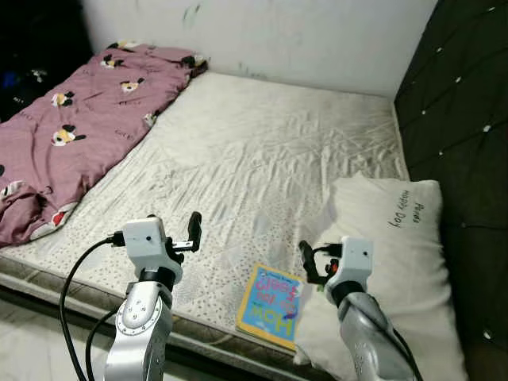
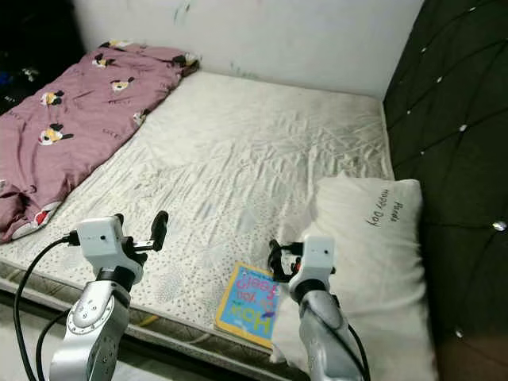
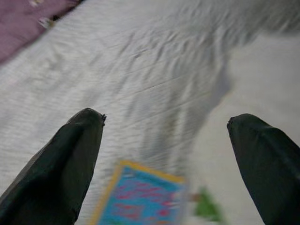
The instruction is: Clean up the room
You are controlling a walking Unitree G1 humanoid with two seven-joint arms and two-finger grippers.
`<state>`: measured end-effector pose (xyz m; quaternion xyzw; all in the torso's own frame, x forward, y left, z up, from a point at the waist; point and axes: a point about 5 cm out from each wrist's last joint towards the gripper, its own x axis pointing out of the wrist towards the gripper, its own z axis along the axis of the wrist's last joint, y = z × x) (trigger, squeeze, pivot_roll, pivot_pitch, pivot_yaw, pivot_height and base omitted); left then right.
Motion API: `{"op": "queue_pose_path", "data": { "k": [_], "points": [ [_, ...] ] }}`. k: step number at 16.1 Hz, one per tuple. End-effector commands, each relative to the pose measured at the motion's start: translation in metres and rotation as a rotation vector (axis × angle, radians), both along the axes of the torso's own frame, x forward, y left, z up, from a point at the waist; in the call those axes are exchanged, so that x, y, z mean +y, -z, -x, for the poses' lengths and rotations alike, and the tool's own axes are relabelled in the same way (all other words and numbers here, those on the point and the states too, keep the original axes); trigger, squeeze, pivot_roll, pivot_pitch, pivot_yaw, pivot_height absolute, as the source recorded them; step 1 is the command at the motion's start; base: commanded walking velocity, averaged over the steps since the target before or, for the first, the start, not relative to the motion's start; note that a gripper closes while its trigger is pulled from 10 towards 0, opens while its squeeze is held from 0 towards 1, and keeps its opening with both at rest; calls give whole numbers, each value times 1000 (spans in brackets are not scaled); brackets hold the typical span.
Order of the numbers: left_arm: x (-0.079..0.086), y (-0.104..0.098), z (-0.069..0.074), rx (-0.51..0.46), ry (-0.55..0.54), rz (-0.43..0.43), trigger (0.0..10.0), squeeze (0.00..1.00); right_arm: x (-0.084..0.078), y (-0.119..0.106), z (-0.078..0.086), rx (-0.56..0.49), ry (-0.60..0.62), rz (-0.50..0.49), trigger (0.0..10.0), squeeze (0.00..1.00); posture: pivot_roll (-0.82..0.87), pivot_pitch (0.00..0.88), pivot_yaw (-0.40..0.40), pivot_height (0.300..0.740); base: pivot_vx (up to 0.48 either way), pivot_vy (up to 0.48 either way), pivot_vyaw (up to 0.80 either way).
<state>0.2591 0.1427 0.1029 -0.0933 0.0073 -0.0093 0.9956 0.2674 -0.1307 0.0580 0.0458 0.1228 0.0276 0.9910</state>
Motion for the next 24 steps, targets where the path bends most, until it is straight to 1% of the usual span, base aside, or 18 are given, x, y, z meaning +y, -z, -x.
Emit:
{"op": "queue_pose_path", "data": {
  "k": [1,2,3,4,5,6,7,8,11,12,13,15,16,18,20,21,22,24],
  "points": [
    [0,2,3,9,-7,-2,10000,0,1,-11,-1,-65,-12,-24,10000,0,16,0,-1,740,0,0,0],
    [1,3,3,10,-12,-4,10000,0,2,-17,-2,-94,-48,-15,10000,0,16,0,-1,740,0,0,0],
    [2,2,3,4,-11,-5,10000,0,1,-22,-5,-141,-36,35,10000,0,21,0,-2,740,0,0,0],
    [2,1,3,-1,-9,-11,10000,0,0,-23,-5,-139,-27,49,10000,0,21,0,-2,740,0,0,0],
    [2,-1,2,-7,-9,-19,10000,0,-1,-25,-4,-136,-36,-9,10000,0,21,0,-2,740,0,0,0],
    [3,-2,2,-10,-11,-22,10000,0,-2,-29,-5,-168,-40,-14,10000,0,29,0,-5,740,0,0,0],
    [3,-2,1,-11,-16,-24,10000,0,-5,-31,-11,-157,-20,-22,10000,0,29,0,-6,740,0,0,-800],
    [3,-2,1,-11,-17,-24,10000,0,-6,-32,-13,-157,-13,-31,10000,0,30,0,-6,740,0,0,-800],
    [2,-3,0,-14,-15,-10,10000,0,-11,-40,-19,-201,-8,-16,10000,0,27,0,-6,740,0,85,-800],
    [2,-3,0,-13,-15,-5,10000,0,-12,-42,-21,-209,-1,-23,10000,0,21,0,-5,740,0,382,-800],
    [0,-3,-1,-11,-10,-3,10000,0,-12,-43,-22,-210,-1,-33,10000,0,18,8,-4,740,0,439,0],
    [-1,-3,-1,-14,-5,-3,10000,0,-11,-41,-20,-198,-9,-16,10000,0,18,8,-4,740,0,448,0],
    [-1,-3,-2,-15,-5,-3,10000,0,-11,-37,-20,-172,8,-5,10000,0,18,8,-4,740,0,480,0],
    [0,-3,-2,-14,-8,-3,10000,0,-9,-34,-20,-173,5,57,10000,0,18,8,-4,740,0,480,0],
    [-1,-3,-2,-12,-7,-3,10000,0,-9,-35,-20,-182,-18,-5,10000,0,17,7,-5,740,0,480,0],
    [-1,-3,-2,-12,-6,-4,10000,0,-11,-35,-21,-184,-6,39,10000,0,18,6,-5,740,0,480,0],
    [-1,-2,-2,-4,-7,2,10000,0,-11,-33,-22,-159,0,40,10000,0,18,6,-5,740,0,480,0],
    [-1,-2,-3,-6,-7,-1,10000,0,-8,-33,-21,-161,-23,34,10000,0,15,7,-4,740,0,480,0]
  ]
}}
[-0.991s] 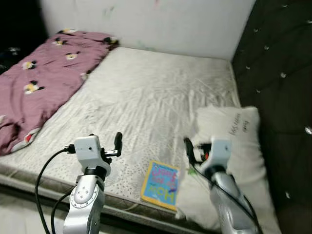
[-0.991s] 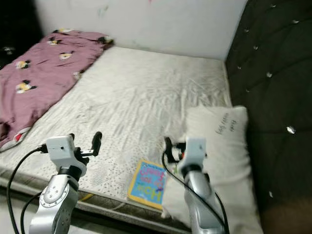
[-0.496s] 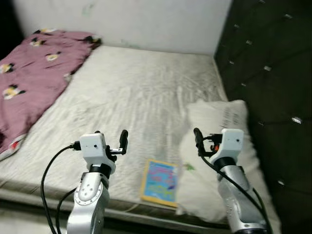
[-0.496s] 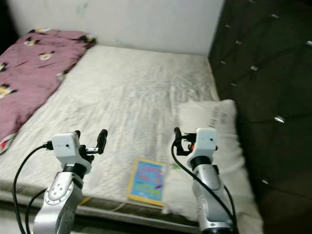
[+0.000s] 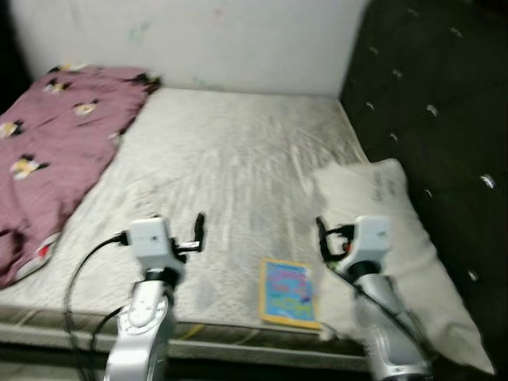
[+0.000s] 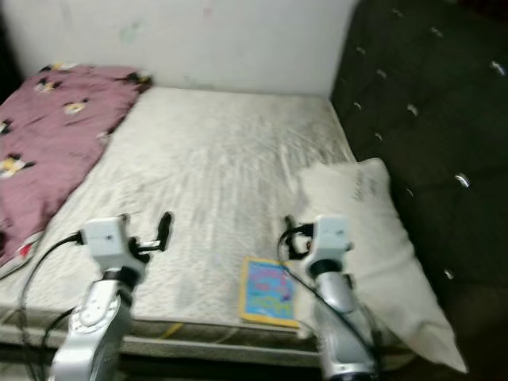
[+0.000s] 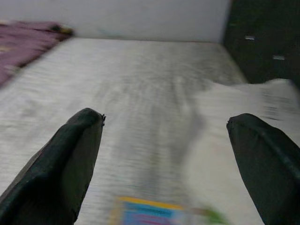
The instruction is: Clean up the room
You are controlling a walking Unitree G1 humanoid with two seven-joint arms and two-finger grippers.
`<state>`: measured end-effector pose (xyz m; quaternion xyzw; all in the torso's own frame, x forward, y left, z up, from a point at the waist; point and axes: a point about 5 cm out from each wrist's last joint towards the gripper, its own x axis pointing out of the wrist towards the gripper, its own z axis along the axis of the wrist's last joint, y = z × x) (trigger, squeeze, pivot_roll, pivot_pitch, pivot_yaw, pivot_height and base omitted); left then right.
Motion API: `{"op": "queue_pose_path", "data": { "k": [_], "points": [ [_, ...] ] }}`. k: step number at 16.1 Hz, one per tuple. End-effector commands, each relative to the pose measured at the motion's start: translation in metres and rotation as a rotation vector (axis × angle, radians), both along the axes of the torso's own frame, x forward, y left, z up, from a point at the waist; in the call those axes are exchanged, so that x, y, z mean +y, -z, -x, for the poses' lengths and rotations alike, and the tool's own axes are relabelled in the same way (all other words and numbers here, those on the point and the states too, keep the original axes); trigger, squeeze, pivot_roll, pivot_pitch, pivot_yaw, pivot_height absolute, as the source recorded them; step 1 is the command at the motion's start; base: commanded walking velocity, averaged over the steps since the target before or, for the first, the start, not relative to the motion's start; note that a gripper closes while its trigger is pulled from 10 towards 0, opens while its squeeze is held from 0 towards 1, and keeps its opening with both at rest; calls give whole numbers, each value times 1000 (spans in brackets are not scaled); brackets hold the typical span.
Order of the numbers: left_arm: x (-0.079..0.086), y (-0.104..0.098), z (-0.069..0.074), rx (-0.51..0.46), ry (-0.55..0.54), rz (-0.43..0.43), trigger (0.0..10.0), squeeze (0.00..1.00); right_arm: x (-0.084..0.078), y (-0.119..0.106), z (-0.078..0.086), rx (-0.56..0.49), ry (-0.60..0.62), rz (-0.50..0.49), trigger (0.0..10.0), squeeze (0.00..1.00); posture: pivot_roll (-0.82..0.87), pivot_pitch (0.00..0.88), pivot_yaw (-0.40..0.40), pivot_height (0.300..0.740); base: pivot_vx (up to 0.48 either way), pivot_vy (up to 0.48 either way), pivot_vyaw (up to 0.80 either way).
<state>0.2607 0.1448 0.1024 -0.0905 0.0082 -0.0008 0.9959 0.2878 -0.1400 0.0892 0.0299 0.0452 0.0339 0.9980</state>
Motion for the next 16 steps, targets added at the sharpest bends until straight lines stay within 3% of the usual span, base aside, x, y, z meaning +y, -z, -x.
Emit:
{"op": "queue_pose_path", "data": {
  "k": [1,3,5,16],
  "points": [
    [-4,-3,-2,-11,13,7,10000,0,2,-1,0,-2,-25,-2,10000,0,15,7,-4,740,0,480,0],
    [-5,-3,-2,-6,13,9,10000,0,4,-1,1,-3,-41,-21,10000,0,15,7,-4,740,0,480,0],
    [-5,-2,-2,-4,7,16,10000,0,4,-1,1,-5,-46,-19,10000,0,13,10,-6,740,0,480,-800],
    [-5,-2,-5,1,-1,36,10000,0,4,2,0,3,-77,-9,10000,0,13,2,-6,740,0,480,0]
  ]
}}
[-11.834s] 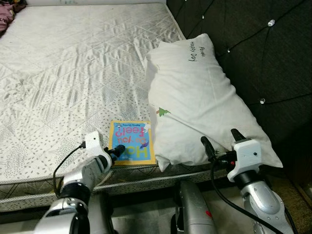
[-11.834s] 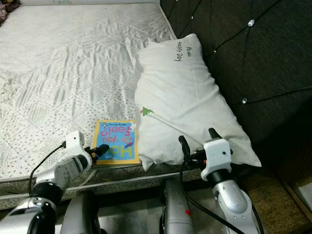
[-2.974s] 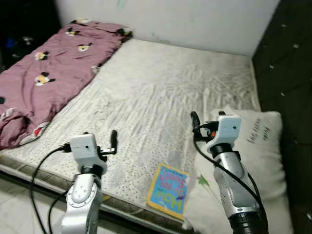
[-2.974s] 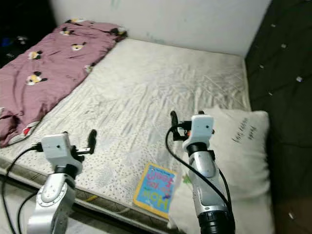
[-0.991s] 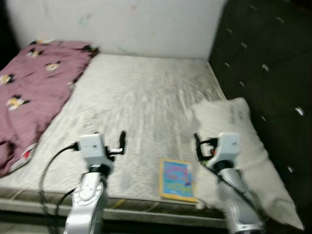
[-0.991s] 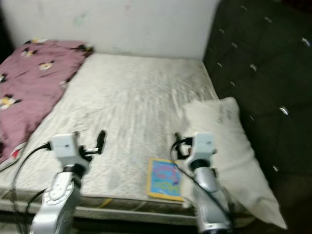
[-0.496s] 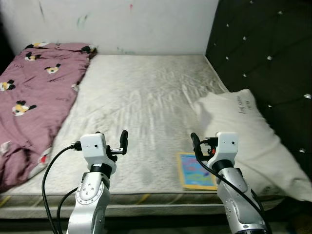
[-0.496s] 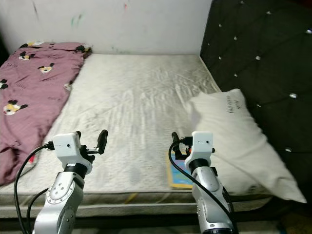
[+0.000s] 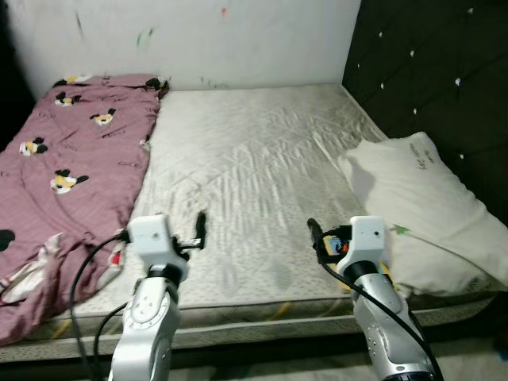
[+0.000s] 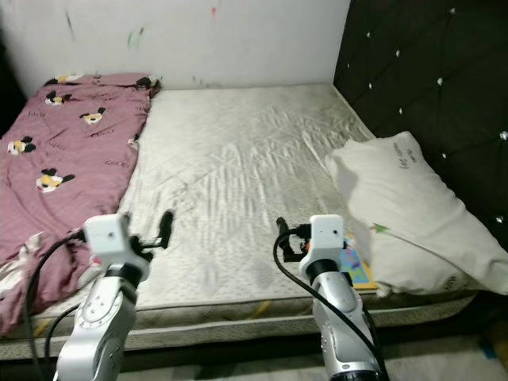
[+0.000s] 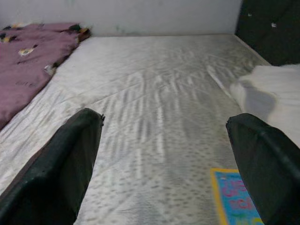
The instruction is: Clean up the room
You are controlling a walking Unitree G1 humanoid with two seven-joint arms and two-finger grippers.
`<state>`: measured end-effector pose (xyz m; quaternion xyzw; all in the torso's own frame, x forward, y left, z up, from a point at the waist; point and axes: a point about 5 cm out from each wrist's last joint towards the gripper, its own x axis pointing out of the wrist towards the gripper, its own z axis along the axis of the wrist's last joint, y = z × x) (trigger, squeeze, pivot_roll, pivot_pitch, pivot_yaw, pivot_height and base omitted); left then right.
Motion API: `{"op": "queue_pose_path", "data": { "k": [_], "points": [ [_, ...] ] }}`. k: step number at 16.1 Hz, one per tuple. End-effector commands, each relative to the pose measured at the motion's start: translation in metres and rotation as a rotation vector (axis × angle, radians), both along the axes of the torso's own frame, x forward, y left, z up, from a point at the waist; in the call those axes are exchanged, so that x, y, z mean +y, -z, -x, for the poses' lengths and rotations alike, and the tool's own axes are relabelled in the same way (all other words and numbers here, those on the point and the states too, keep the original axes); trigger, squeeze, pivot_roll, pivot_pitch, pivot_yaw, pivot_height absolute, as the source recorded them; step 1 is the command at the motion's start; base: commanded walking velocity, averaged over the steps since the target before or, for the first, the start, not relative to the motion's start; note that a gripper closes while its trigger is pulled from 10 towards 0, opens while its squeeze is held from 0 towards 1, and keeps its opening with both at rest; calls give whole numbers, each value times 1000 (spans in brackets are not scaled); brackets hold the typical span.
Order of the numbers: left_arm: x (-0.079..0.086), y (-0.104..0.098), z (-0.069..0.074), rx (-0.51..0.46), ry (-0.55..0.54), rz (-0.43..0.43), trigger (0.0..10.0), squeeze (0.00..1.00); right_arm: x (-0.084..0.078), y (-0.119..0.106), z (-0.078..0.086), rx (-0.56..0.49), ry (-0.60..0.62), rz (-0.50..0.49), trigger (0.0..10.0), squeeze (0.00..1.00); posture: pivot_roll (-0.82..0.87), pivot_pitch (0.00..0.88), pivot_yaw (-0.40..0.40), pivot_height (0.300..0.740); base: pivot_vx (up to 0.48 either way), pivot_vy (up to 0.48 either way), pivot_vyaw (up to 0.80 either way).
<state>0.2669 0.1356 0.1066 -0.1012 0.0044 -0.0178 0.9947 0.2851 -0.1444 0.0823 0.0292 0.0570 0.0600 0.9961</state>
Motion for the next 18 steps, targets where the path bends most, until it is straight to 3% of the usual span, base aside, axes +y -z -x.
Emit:
{"op": "queue_pose_path", "data": {
  "k": [1,4,8,18],
  "points": [
    [4,2,1,13,-34,14,10000,0,9,-5,-3,-20,-25,-10,10000,0,13,2,-6,740,0,480,0],
    [4,1,1,4,-37,11,10000,0,8,-5,-4,-22,-28,-3,10000,0,13,0,-6,740,0,480,0],
    [1,-5,4,-51,33,34,10000,0,9,-6,-5,-30,-42,17,10000,0,12,0,-7,740,61,0,0],
    [2,-3,5,-38,44,37,10000,0,8,-5,-5,-37,-36,25,10000,0,11,3,-5,740,405,0,0]
  ]
}}
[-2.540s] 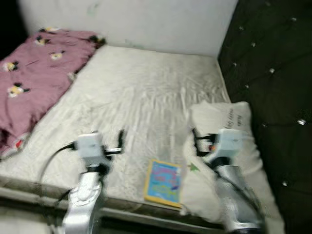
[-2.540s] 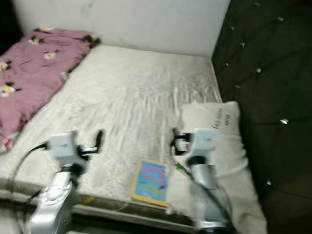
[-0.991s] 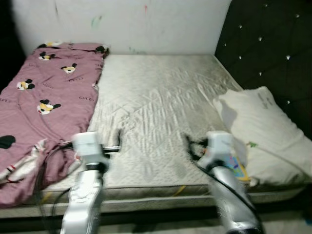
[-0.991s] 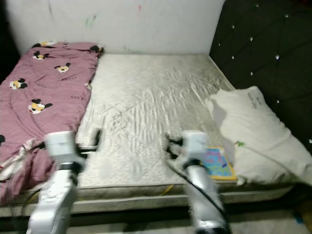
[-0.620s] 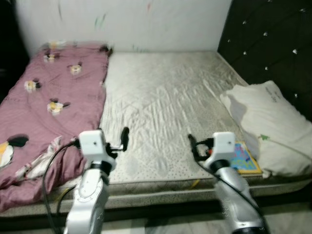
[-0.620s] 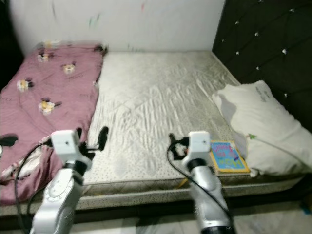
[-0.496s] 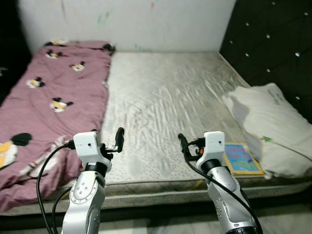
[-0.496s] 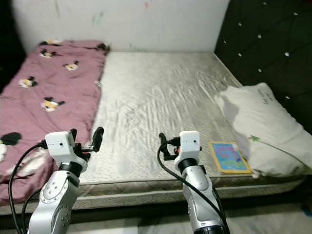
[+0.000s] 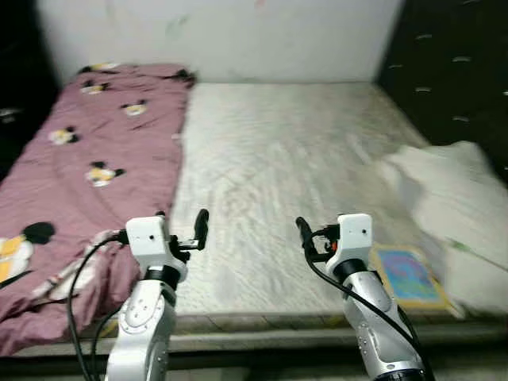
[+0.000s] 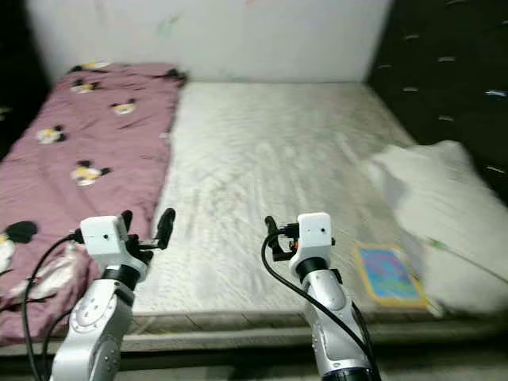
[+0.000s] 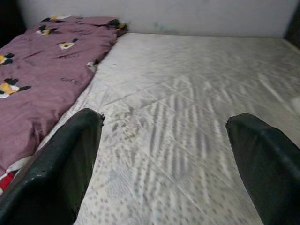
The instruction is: Clean up the room
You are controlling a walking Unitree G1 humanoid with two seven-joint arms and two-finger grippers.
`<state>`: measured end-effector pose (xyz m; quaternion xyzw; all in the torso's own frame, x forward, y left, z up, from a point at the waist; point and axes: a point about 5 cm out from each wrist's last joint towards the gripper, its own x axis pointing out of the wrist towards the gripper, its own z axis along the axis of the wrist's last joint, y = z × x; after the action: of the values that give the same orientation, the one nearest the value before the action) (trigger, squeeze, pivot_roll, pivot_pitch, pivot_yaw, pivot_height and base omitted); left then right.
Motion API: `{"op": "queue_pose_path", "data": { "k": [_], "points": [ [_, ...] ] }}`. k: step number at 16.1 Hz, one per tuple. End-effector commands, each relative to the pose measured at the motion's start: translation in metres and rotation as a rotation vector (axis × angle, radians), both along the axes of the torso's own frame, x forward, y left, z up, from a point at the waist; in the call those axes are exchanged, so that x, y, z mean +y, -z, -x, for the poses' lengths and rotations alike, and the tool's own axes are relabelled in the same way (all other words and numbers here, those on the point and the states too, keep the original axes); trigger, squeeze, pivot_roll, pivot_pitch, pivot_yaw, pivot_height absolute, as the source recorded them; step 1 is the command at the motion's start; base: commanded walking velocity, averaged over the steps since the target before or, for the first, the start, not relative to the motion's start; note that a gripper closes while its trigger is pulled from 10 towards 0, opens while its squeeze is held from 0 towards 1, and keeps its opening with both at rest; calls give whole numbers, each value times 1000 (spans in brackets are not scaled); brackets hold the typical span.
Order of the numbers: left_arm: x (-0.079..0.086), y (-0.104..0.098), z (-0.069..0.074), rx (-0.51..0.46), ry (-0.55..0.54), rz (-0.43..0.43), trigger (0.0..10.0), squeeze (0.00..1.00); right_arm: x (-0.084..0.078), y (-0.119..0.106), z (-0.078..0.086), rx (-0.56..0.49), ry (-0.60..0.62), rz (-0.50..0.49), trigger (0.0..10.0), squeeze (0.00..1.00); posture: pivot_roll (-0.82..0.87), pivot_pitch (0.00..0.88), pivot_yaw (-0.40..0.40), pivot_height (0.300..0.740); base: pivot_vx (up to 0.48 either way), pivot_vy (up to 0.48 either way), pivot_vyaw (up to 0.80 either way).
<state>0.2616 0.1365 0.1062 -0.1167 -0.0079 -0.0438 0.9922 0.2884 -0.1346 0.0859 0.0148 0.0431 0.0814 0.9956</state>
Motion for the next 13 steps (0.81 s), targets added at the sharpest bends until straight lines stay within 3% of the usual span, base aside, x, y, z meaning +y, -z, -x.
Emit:
{"op": "queue_pose_path", "data": {
  "k": [1,4,10,13],
  "points": [
    [1,-3,0,-6,-7,6,10000,0,-2,-1,-2,-6,11,0,10000,0,10,4,-4,740,379,0,0],
    [1,1,-1,31,-54,2,10000,0,-6,-1,-3,-5,18,4,10000,0,10,6,-2,740,0,0,0],
    [0,1,-1,29,-38,13,10000,0,-10,0,-4,-8,29,21,10000,0,11,9,-2,740,0,0,0],
    [0,2,0,36,-38,17,10000,0,-9,0,-3,-17,17,32,10000,0,11,11,-3,740,0,480,483]
  ]
}}
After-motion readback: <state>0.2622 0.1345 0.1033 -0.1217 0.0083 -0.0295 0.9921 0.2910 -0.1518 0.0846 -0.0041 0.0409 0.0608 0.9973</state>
